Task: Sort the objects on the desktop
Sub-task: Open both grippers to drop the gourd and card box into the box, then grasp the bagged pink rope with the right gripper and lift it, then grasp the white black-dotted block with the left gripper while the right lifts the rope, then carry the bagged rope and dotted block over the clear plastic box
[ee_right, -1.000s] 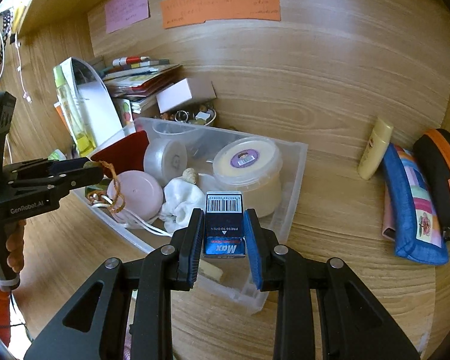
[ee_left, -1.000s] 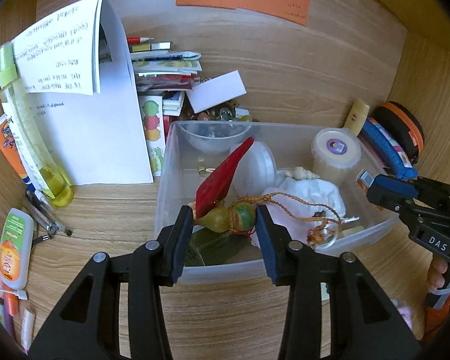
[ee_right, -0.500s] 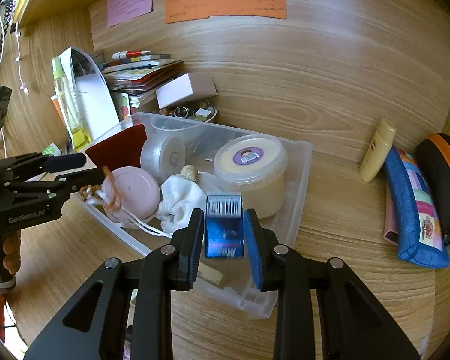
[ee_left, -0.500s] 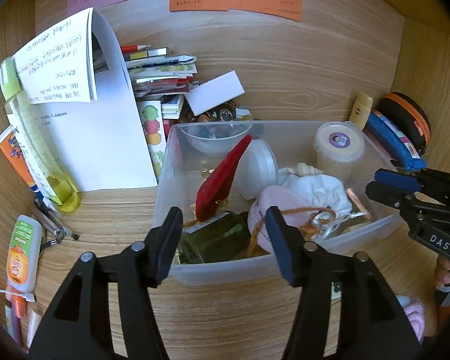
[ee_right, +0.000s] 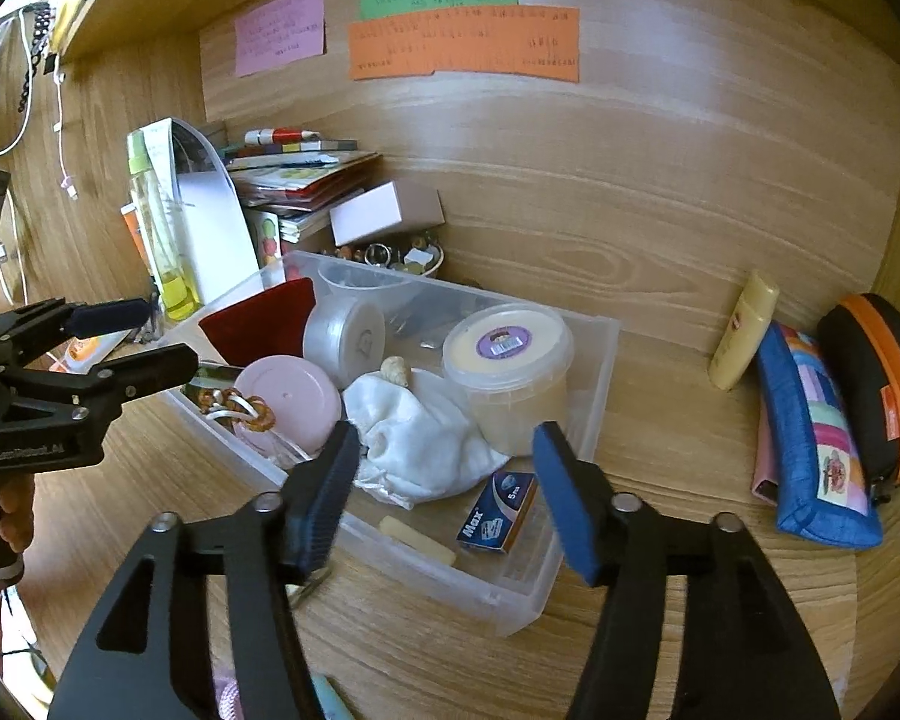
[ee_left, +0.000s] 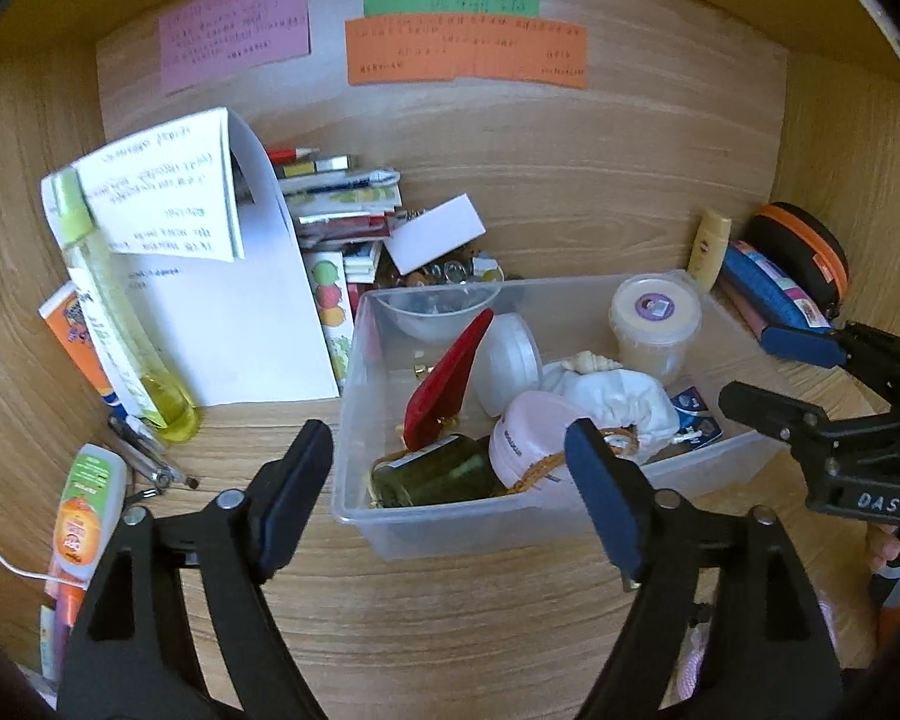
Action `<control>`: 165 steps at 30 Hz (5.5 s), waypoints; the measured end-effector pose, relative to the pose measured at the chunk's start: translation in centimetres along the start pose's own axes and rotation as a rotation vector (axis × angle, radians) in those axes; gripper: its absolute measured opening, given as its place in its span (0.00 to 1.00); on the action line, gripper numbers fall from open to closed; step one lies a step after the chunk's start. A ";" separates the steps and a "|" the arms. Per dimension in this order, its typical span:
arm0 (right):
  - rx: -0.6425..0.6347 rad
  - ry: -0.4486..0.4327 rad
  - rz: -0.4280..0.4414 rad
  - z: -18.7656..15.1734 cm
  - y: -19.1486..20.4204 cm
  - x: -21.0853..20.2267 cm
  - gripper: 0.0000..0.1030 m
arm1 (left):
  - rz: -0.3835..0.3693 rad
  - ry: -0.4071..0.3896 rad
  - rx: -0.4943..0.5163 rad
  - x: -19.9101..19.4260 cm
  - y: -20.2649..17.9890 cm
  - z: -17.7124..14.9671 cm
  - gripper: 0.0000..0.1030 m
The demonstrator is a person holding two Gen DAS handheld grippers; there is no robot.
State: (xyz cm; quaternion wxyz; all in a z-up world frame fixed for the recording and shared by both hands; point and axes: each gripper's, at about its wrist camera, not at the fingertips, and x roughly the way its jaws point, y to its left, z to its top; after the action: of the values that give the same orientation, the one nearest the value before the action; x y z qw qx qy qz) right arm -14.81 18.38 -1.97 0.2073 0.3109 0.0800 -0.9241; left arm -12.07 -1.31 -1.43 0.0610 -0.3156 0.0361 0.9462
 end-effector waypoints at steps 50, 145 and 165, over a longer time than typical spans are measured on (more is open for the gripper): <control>0.032 0.162 0.120 -13.3 1.6 -9.5 0.96 | -0.059 0.241 -0.020 -2.3 -3.5 -11.8 0.99; 0.060 -0.075 0.147 4.1 -1.0 -2.9 0.28 | -0.209 0.054 -0.046 -2.6 -2.7 -1.2 0.23; -0.013 -0.059 0.004 4.3 0.6 3.9 0.28 | -0.192 0.084 -0.064 1.8 -1.4 2.4 0.23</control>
State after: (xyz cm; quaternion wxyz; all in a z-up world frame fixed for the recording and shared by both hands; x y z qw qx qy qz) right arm -19.69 15.30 -0.93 0.2133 0.2824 0.0792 -0.9319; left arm -14.72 0.45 -0.61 0.1397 -0.3587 -0.0221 0.9227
